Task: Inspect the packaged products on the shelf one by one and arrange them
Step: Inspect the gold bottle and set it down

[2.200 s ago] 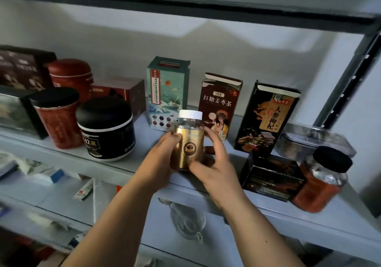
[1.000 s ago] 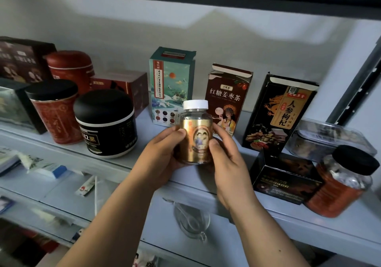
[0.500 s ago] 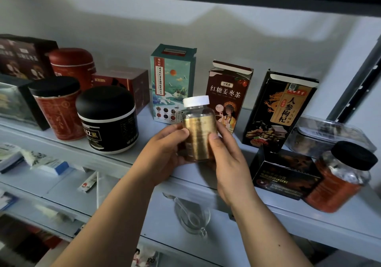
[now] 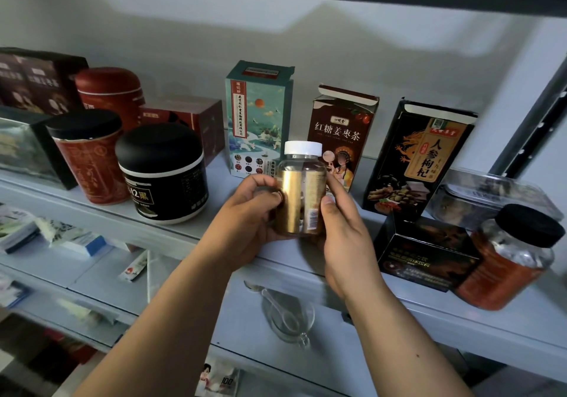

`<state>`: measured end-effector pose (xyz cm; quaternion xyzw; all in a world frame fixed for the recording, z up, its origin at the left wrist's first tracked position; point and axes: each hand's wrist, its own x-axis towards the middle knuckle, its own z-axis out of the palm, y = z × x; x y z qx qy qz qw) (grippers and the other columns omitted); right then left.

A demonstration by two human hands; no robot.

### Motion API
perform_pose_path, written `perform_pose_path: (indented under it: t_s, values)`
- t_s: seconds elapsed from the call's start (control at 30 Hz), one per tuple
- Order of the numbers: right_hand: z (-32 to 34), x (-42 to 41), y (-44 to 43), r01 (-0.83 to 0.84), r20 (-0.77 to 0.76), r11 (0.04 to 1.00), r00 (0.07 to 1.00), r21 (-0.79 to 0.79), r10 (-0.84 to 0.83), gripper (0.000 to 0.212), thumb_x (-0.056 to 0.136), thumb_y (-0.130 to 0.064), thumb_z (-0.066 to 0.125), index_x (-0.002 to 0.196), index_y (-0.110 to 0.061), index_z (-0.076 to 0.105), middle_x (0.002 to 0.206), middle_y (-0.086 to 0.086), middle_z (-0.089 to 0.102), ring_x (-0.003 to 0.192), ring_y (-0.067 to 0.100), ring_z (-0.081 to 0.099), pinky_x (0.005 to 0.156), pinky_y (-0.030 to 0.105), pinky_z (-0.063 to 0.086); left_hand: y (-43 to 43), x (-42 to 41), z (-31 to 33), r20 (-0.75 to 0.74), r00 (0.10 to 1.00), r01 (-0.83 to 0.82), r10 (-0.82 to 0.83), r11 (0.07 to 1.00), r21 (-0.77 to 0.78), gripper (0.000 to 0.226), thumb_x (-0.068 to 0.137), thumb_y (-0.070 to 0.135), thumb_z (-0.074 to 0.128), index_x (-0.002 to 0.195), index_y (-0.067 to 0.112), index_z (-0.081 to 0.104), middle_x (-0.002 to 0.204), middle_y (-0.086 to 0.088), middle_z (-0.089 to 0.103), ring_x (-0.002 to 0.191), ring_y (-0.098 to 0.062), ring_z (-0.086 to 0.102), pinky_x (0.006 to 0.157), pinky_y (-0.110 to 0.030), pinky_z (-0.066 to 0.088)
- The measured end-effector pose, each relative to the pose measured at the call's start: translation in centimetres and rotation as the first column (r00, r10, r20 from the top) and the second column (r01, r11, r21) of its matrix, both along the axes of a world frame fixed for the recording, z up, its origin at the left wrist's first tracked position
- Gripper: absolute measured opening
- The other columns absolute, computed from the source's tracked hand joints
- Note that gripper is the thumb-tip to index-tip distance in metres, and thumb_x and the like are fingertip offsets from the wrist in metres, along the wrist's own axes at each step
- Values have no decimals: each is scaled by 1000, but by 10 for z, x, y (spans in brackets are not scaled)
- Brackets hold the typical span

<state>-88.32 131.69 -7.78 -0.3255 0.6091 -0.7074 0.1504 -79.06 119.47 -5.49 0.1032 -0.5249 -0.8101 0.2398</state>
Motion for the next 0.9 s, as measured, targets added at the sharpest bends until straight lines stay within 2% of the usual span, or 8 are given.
perform_pose_path:
  t_s: [0.13, 0.37, 0.4, 0.47, 0.5, 0.57, 0.67, 0.9]
  values:
    - [3, 1, -1, 44, 49, 999, 998, -6, -43, 37, 94, -42, 48, 120, -63, 64, 135, -19, 66, 133, 9, 57, 117, 48, 41, -1, 2, -1, -19, 999, 40, -40, 999, -30, 42, 81, 12, 64, 121, 8, 50, 104, -15, 67, 87, -27, 71, 71, -54, 62]
    - [10, 5, -2, 51, 181, 998, 983, -44, -42, 36, 93, -37, 50, 118, -53, 69, 131, -4, 70, 128, 19, 62, 110, 52, 47, -3, 4, -2, 14, 998, 62, -61, 993, -98, 48, 79, 16, 67, 123, 9, 48, 101, -12, 70, 84, -26, 71, 60, -41, 61]
    - [10, 5, -2, 45, 196, 997, 980, -55, -33, 33, 96, -35, 50, 119, -50, 70, 126, -2, 72, 121, 20, 66, 103, 52, 52, -2, 5, -1, 24, 998, 59, -57, 994, -91, 47, 79, 18, 67, 121, 9, 48, 100, -13, 70, 81, -25, 72, 57, -38, 60]
    - [13, 6, 0, 35, 269, 995, 963, -94, -8, 26, 105, -26, 51, 114, -40, 71, 111, 5, 77, 94, 23, 73, 69, 39, 59, 0, 5, 1, 52, 998, 40, -37, 998, -43, 46, 81, 28, 65, 120, 7, 51, 97, -17, 68, 74, -25, 71, 50, -33, 59]
    - [16, 8, 1, 31, 309, 993, 951, -110, 5, 23, 106, -24, 51, 108, -37, 70, 105, 8, 77, 84, 25, 73, 54, 31, 54, 0, 4, 2, 68, 997, 27, -26, 999, -17, 50, 82, 34, 64, 121, 4, 52, 98, -20, 67, 72, -25, 70, 48, -31, 58]
    - [20, 10, 4, 36, 353, 993, 936, -116, 7, 13, 106, -25, 53, 103, -29, 65, 96, 8, 75, 71, 23, 70, 41, 24, 46, 1, 2, 3, 115, 993, -3, 3, 1000, 2, 60, 86, 41, 65, 127, -2, 53, 103, -24, 64, 71, -26, 70, 46, -29, 56]
    - [24, 11, 5, 50, 420, 990, 908, -128, 9, 8, 105, -25, 53, 103, -21, 58, 89, 8, 71, 56, 14, 67, 35, 22, 44, 3, -1, 3, 158, 987, -37, 38, 999, -9, 65, 90, 43, 61, 133, -5, 51, 112, -33, 63, 70, -28, 71, 45, -28, 56]
    - [26, 13, 6, 53, 424, 990, 906, -129, 7, 6, 103, -27, 56, 102, -21, 58, 87, 6, 71, 55, 13, 67, 35, 22, 44, 3, -1, 4, 195, 980, -42, 45, 999, -20, 52, 102, 37, 48, 133, -4, 52, 107, -27, 67, 71, -26, 72, 45, -29, 56]
